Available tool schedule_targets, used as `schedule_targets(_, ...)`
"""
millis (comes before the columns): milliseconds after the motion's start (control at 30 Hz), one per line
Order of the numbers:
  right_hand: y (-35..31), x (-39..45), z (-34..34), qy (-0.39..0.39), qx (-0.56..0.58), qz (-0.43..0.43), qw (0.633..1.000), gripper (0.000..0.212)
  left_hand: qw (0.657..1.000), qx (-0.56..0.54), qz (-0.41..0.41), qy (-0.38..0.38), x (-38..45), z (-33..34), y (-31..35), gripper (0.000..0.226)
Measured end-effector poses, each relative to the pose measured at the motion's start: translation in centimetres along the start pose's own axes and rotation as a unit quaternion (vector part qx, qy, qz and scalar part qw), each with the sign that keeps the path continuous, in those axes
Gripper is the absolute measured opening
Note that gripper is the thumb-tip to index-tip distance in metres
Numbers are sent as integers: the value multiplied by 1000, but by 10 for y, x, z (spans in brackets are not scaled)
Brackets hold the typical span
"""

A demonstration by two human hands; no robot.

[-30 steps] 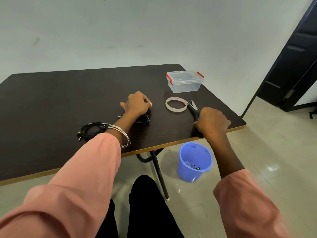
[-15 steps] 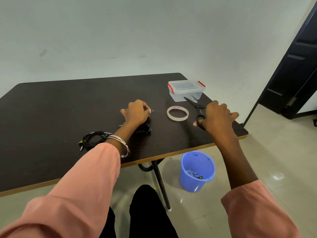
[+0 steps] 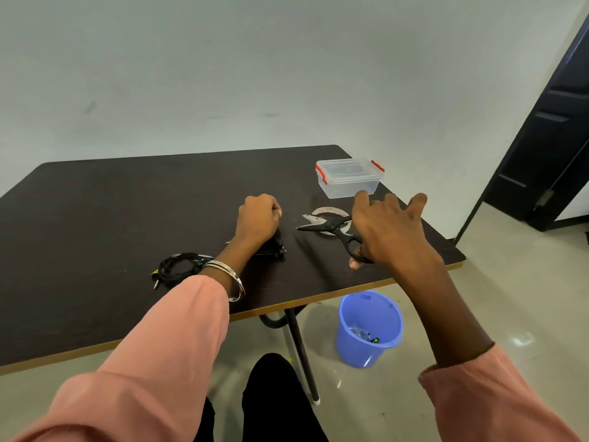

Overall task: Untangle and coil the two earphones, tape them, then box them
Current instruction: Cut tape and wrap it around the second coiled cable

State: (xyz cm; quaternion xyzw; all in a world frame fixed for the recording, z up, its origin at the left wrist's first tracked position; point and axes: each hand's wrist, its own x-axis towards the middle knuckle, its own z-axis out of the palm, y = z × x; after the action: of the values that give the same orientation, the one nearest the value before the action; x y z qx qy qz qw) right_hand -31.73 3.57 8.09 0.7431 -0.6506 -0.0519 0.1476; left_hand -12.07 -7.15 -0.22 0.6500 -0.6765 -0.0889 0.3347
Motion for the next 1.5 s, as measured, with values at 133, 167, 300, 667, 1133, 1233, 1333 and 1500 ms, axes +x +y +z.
schedule_targets(133,-4,-4,-4,10,-11,12,1000,81,1000,0,3,1,-2,0,2,20)
schedule_targets(167,-6,-4,-3,11,-10,14,1000,80,1000,-2,3,0,-2,0,3,20)
schedule_targets(300,-15,2,-2,11,-9,8,1000,85,1000,-9,1,-7,-3,-1,2,19)
schedule_targets(667,-33,11,-7,54,-44,-4,998,58,1000,-16,-3,-20,-3,-3,0,17)
schedule_targets(1133,-38,15,-13,66,-87,-26,994,55,1000,-10,13,-7,-7,-4,0,19)
schedule_targets(1233,-39,17,-10,83,-86,-32,992,49,1000,-9,14,-8,-7,-4,0,19)
schedule_targets(1333,-38,19,-9,96,-90,-33,991,45,1000,-6,11,-9,-8,-5,1,19)
schedule_targets(1500,-31,20,-4,104,-85,-11,991,42,1000,-9,4,-10,-7,-4,0,20)
